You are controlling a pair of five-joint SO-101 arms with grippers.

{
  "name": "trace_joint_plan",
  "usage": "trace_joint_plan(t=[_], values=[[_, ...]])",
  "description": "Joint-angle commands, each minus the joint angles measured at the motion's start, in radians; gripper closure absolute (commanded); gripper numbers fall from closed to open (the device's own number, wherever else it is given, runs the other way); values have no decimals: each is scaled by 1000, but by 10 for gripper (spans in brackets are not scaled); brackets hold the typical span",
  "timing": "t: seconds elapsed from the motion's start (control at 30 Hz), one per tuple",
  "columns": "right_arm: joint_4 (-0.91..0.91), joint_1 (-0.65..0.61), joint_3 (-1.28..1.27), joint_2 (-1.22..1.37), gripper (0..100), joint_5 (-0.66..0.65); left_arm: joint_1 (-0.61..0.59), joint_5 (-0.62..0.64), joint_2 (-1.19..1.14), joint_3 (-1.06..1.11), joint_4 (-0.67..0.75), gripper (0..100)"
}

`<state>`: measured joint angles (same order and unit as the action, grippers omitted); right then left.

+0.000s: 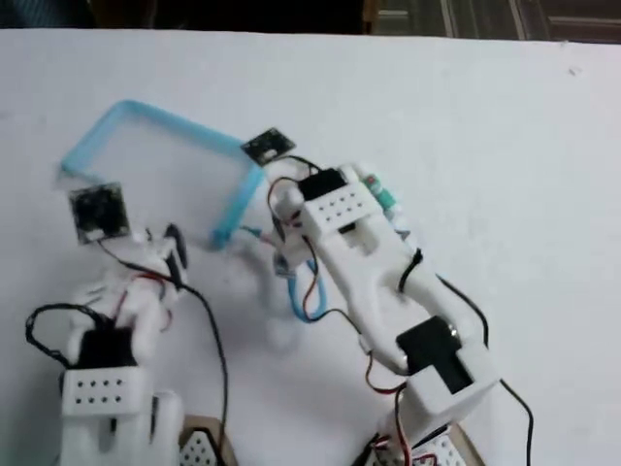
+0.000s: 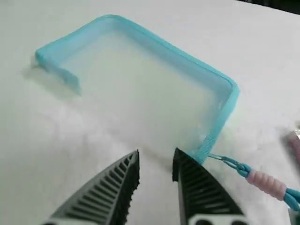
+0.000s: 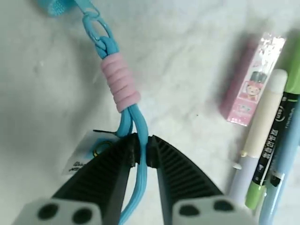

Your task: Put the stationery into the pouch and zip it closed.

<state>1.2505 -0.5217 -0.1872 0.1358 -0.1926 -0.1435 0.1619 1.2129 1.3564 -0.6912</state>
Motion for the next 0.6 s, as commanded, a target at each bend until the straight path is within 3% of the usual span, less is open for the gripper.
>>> trace_joint_plan(t=[0.0,0.3,0.43,0.57], values=[[2,7,-25,-53,981,-3,65,-2,-5,6,44,846],[2,7,-51,-62,981,-3,124,-84,-15,-54,25,767],[2,7,-51,-64,981,-3,88,-98,-171,-339,-126,753],[2,5,-48,-77,981,-3,87,-100,-512,-597,-298,718]])
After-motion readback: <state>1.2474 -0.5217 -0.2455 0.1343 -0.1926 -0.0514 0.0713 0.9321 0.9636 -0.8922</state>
